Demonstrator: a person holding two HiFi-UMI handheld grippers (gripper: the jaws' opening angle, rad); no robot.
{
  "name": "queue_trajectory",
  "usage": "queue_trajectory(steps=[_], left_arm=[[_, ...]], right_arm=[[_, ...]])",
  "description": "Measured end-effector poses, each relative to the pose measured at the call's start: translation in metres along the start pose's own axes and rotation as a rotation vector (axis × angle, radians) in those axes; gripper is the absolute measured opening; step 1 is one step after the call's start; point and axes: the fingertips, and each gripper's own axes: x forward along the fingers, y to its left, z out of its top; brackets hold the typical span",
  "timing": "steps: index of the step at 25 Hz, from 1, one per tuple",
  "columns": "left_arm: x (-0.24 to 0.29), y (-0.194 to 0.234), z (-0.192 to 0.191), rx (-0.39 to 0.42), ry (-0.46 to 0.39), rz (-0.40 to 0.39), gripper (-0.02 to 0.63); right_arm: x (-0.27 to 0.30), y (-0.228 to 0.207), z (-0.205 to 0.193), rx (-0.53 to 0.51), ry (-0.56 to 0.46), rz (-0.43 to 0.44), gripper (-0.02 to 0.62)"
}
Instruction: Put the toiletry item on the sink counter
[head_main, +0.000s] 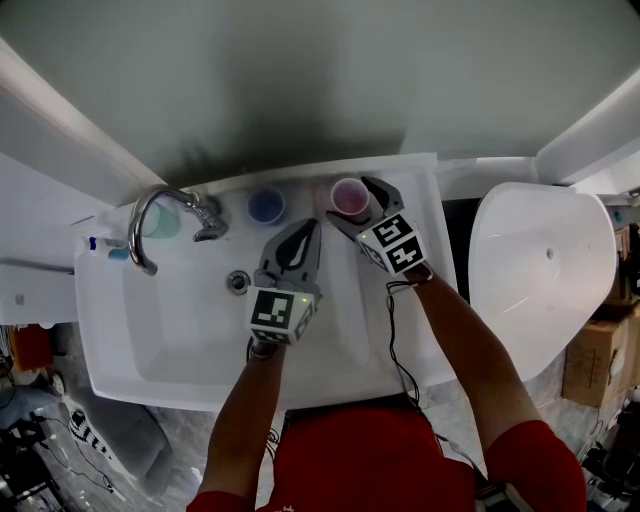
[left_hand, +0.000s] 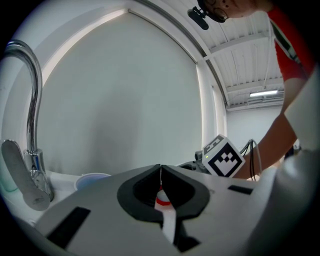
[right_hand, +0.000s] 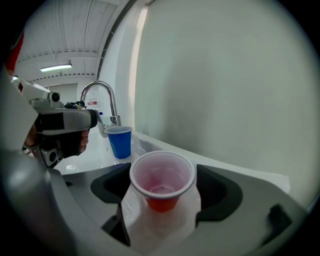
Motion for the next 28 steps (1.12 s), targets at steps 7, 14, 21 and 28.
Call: queue_trajectory(steps=[7,14,21,28], left_arm=[[-0.006,-0.005,0.004,0.006,-0.005,0.002,0.017],[-0.022,-0.018,0.029,0.009,-0.047,-0.013,0.017],[-0.046,-0.053,0.059,0.01,-0.081,-0.109,0.017],[-0.09,-0.09,0.1,0.015,-0.154,-0.169,0.017]], right_arm=[[-0.022,0.0,0.009,0.03,-0.057,-0.023,0.365],[-0.086,0.019,0.042,0.101,-0.196,0.008,0.362],[-0.147,0.067,0.078,0.11,-0.333,0.151,0.359],[-0.21,0.113,0.114,0.028,-0.442,0.197,0.158]])
